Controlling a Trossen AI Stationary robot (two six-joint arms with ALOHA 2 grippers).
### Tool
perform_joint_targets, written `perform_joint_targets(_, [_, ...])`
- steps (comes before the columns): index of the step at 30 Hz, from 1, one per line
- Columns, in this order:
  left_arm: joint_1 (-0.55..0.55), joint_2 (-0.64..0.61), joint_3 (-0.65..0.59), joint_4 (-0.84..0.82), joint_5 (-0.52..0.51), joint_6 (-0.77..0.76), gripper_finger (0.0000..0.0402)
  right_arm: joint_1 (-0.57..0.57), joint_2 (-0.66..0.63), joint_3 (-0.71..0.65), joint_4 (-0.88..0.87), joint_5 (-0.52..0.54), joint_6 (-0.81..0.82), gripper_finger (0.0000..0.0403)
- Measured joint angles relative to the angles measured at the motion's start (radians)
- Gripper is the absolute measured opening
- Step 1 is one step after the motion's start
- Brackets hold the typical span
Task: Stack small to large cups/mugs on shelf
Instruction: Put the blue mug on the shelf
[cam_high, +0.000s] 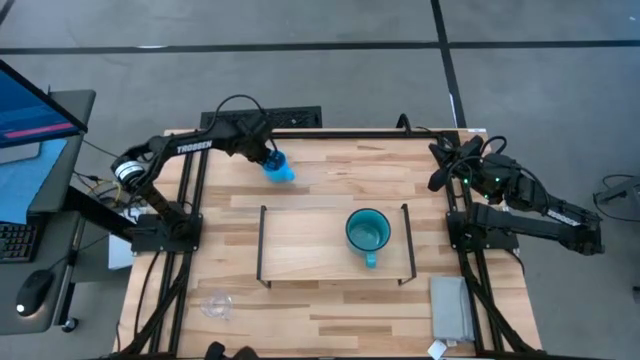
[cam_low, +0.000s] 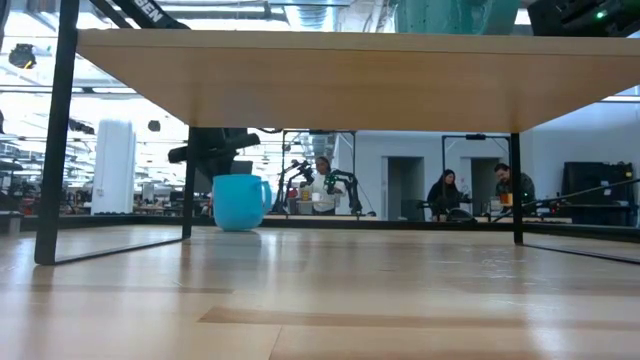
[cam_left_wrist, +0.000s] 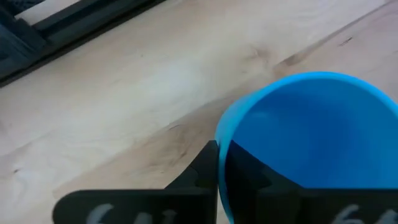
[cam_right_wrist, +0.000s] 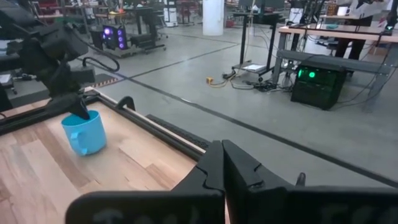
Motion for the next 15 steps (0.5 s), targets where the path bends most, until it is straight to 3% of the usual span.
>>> perform_joint_targets(6, [0.012, 0.0, 0.117, -0.07, 0.035, 0.051, 0.0002, 0.0, 0.0, 0.0, -0.025, 0.0, 0.019, 0.0017])
perform_joint_targets(15, [-0.025, 0.0, 0.41, -0.309, 0.135, 0.181, 0.0001, 0.0, 0.0, 0.0, -0.039, 0.0, 0.026, 0.0016])
